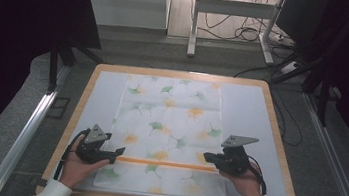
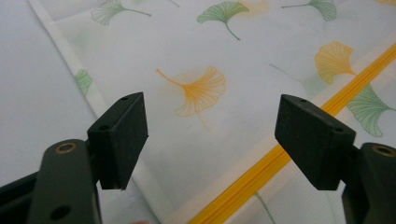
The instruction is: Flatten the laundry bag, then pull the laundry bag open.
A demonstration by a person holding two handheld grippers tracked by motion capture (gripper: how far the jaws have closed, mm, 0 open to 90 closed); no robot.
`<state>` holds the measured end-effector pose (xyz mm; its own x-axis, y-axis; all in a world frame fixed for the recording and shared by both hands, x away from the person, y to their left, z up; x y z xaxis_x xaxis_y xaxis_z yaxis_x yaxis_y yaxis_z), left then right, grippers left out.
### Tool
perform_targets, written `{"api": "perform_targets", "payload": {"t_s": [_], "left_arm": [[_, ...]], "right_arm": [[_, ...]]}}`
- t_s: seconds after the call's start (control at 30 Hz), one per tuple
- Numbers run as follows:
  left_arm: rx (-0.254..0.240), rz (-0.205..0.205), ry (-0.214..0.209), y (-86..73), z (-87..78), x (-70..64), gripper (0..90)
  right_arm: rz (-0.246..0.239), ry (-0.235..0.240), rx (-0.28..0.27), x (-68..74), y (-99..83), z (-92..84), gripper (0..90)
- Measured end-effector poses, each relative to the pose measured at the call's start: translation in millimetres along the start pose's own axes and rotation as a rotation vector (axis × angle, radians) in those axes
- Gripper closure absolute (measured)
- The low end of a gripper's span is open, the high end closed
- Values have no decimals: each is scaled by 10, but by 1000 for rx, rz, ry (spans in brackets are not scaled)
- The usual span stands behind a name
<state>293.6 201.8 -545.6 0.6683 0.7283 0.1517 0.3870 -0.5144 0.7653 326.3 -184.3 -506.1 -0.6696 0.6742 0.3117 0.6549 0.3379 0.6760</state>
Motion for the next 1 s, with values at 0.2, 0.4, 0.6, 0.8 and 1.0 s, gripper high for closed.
{"api": "perform_targets", "payload": {"t_s": [0.2, 0.4, 0.6, 0.8, 1.0], "left_arm": [[-11, 7, 0, 49, -20, -67, 252], [-11, 30, -13, 113, 1, -142, 253], [-26, 42, -27, 198, 17, -216, 257], [-55, 55, -57, 320, 48, -317, 250], [-61, 75, -66, 405, 95, -393, 252]], "right_arm": [[5, 3, 2, 68, -179, -110, 893], [15, 7, 13, 84, -343, -174, 893], [42, -3, 8, 55, -460, -250, 893], [55, -19, 17, 36, -511, -243, 892], [55, -26, 27, 43, -522, -213, 892]]}}
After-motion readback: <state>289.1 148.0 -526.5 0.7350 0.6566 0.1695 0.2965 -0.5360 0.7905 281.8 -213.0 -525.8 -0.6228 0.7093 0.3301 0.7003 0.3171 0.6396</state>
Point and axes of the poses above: each handheld gripper's, and its own axes: z roughly forward along the jaws, y roughly out of its top, x roughly to its left, the point moved 4 cm from there along z, roughly forward along the jaws, and after that the axes turned 13 degrees about z, right-handed, at the moved point
